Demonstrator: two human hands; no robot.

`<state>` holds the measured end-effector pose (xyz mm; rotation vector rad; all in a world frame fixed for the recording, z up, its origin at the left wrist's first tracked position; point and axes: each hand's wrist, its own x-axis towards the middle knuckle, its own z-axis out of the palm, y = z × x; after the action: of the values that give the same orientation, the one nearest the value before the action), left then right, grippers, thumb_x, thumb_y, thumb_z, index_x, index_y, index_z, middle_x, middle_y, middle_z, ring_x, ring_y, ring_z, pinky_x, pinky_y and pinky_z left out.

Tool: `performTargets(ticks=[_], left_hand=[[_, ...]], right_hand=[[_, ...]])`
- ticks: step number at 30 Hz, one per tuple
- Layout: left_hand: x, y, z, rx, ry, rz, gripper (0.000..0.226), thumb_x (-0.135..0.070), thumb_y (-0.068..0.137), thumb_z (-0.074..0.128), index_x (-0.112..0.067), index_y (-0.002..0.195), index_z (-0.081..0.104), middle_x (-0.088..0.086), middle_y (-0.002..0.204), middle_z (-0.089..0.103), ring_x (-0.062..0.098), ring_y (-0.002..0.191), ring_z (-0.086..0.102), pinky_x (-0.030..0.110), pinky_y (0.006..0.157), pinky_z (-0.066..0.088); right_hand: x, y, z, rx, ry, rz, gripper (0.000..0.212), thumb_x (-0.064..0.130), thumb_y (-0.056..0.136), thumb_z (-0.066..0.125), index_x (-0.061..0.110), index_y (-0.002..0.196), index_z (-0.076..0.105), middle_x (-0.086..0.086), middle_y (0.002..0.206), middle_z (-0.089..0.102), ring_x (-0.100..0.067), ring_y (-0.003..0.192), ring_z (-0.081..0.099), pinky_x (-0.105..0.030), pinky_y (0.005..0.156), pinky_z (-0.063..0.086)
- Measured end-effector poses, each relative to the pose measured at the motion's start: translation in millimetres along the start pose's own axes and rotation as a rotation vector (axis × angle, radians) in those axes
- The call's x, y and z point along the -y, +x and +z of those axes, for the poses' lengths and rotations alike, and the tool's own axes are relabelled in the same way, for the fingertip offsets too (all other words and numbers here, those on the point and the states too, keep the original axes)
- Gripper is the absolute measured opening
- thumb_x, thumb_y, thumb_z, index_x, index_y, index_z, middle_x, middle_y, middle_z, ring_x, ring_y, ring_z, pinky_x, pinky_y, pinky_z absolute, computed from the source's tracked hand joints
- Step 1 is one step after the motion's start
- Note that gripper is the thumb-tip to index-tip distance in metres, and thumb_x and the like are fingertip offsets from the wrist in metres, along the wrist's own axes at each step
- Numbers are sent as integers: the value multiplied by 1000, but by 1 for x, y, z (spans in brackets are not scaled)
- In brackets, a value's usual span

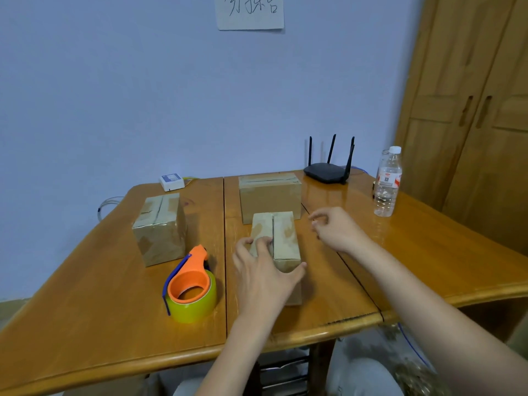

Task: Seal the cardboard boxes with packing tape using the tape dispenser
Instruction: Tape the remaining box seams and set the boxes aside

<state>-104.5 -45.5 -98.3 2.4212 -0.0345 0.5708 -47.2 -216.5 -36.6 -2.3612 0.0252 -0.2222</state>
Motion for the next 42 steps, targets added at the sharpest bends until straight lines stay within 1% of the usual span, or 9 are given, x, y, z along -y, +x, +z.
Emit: performTargets(ticks=[6, 10, 16, 21, 27, 30, 34, 38, 42], left_hand=[[20, 22, -20, 119, -151, 100, 70, -53, 64, 81, -34, 125, 50, -7, 133, 23, 17, 135, 25, 31, 107, 32], [34, 30, -26, 251, -193, 189, 65, -46, 60, 81, -35, 118, 54, -15, 133, 24, 10, 130, 30, 26, 100, 32], [47, 36, -38, 402, -202, 290, 55, -37, 71, 81, -35, 122, 62, -17, 145, 28, 5, 133, 34, 31, 108, 36], [64, 44, -42, 129, -155, 225, 45, -12, 88, 69, -39, 123, 64, -10, 139, 39, 14, 134, 36, 35, 113, 34], [54, 41, -41, -35, -219, -52, 28, -27, 98, 56, -27, 125, 51, -2, 64, 61, 14, 63, 61, 30, 57, 50], [44, 34, -29, 116, -374, -74, 34, -42, 95, 55, -41, 124, 37, -2, 77, 68, 21, 73, 68, 44, 70, 58], [24, 18, -25, 193, -321, 117, 61, -41, 97, 57, -43, 147, 23, -1, 131, 48, 16, 112, 57, 32, 90, 50], [25, 8, -19, 312, -318, 277, 53, -47, 94, 61, -58, 139, 36, -15, 148, 21, 15, 140, 33, 39, 112, 41], [39, 5, -13, 235, -416, 291, 43, -53, 79, 75, -49, 120, 64, -21, 147, 33, -2, 140, 30, 34, 113, 39]], right_hand=[[10, 32, -22, 383, -503, -288, 106, 17, 83, 80, 52, 155, 11, -2, 168, 12, -25, 152, 20, -43, 118, 32], [38, 32, -10, 593, -813, -340, 125, 36, 73, 88, 54, 154, -6, 0, 169, -10, -30, 155, -3, -60, 122, 12], [50, 25, -13, 720, -821, -324, 117, 37, 76, 87, 38, 160, 6, 7, 164, 22, -21, 149, 26, -52, 120, 16], [38, 21, -29, 677, -597, -231, 101, 58, 81, 75, 42, 159, 12, 3, 162, 30, -22, 144, 35, -42, 118, 30], [28, 12, -31, 676, -497, -220, 102, 69, 78, 71, 44, 158, 13, 7, 163, 28, -17, 146, 33, -38, 120, 29], [29, 6, -28, 698, -516, -221, 105, 60, 77, 78, 43, 158, 14, 9, 162, 28, -17, 143, 34, -34, 115, 32], [31, 0, -18, 485, -487, -219, 94, 60, 78, 75, 31, 156, 31, 3, 157, 38, -21, 135, 44, -36, 109, 39], [27, -12, -15, 447, -374, -219, 65, 66, 93, 49, 30, 147, 50, 2, 143, 57, -21, 128, 54, -35, 103, 45], [6, -21, -18, 421, -201, -255, 37, 43, 96, 64, 41, 133, 63, 11, 141, 59, -9, 125, 56, -35, 106, 47]])
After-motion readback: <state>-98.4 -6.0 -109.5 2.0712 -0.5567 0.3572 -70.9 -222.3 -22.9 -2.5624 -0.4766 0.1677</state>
